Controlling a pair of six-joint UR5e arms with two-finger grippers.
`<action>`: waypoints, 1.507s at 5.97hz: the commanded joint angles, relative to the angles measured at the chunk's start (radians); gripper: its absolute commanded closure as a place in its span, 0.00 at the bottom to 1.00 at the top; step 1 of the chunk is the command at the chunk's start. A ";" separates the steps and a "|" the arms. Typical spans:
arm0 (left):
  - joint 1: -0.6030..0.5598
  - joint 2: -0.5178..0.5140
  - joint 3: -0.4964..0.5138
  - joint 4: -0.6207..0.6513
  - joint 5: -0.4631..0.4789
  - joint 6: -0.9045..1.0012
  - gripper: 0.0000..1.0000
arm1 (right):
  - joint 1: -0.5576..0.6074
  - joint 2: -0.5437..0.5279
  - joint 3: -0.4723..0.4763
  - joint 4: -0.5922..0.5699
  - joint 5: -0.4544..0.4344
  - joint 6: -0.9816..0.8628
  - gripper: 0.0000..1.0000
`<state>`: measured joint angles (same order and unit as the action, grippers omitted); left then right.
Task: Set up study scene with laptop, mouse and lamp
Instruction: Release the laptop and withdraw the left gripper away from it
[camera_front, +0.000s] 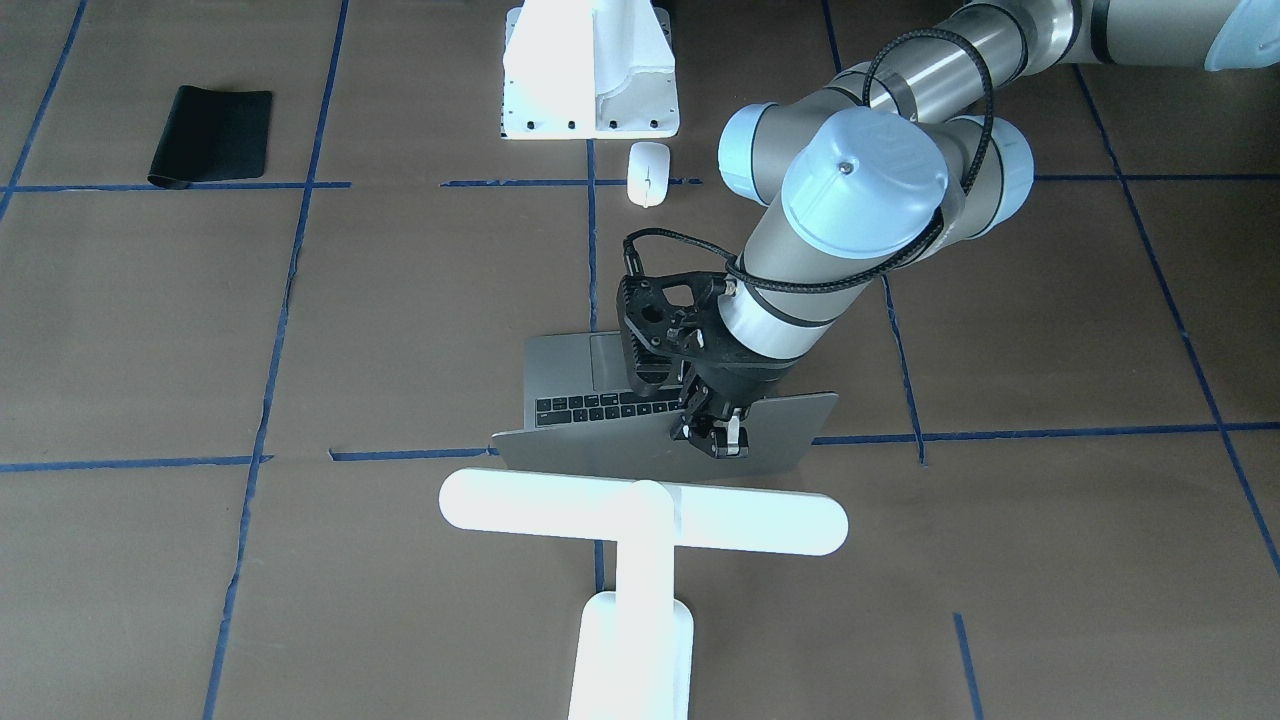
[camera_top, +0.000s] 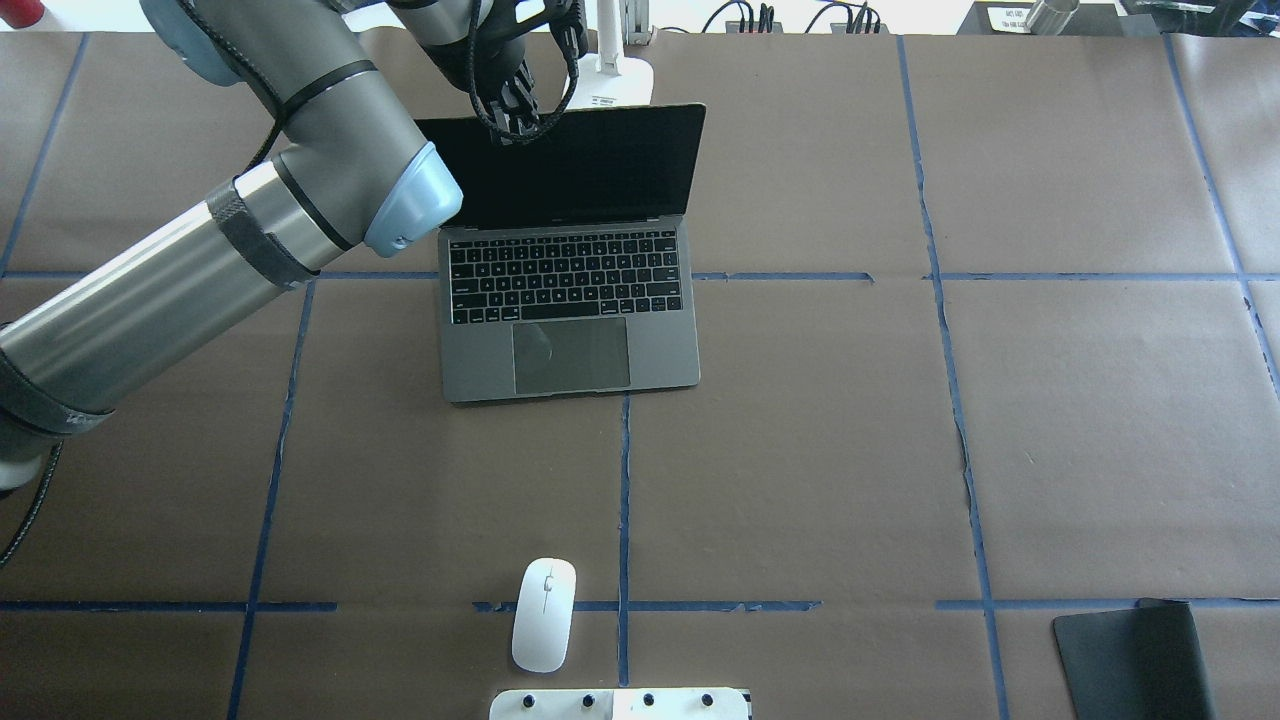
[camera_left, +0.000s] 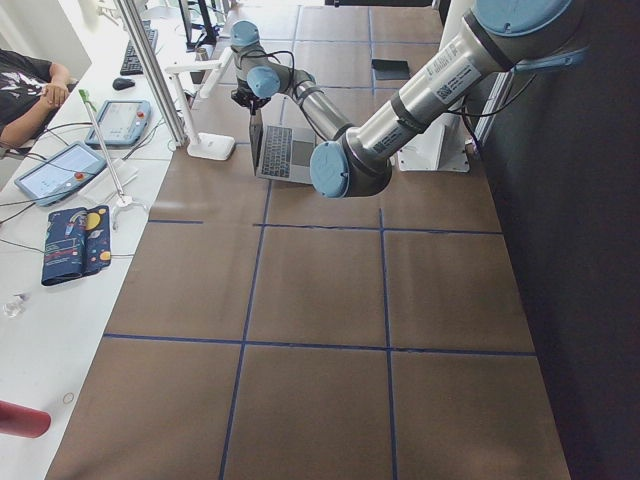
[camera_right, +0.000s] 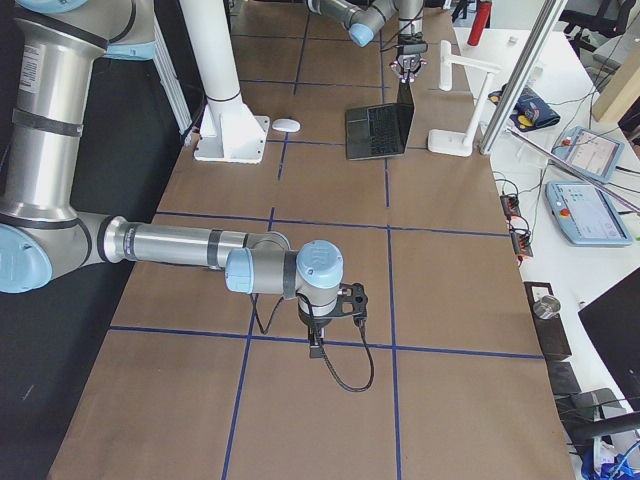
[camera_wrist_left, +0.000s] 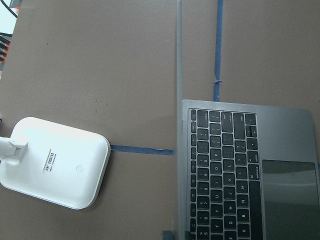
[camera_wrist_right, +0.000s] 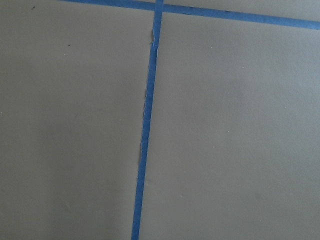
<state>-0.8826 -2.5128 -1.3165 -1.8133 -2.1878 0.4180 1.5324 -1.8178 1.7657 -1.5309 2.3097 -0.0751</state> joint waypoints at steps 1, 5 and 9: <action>-0.001 0.005 0.006 -0.011 0.025 0.007 0.48 | 0.000 0.000 0.000 0.000 -0.001 0.000 0.00; -0.041 0.006 -0.065 0.008 0.066 -0.004 0.24 | 0.000 0.000 0.000 0.000 0.001 0.000 0.00; -0.147 0.355 -0.349 0.008 -0.004 0.063 0.15 | 0.000 0.002 0.003 0.003 -0.001 0.000 0.00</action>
<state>-1.0090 -2.2368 -1.6036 -1.8066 -2.1886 0.4448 1.5324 -1.8166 1.7677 -1.5290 2.3098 -0.0748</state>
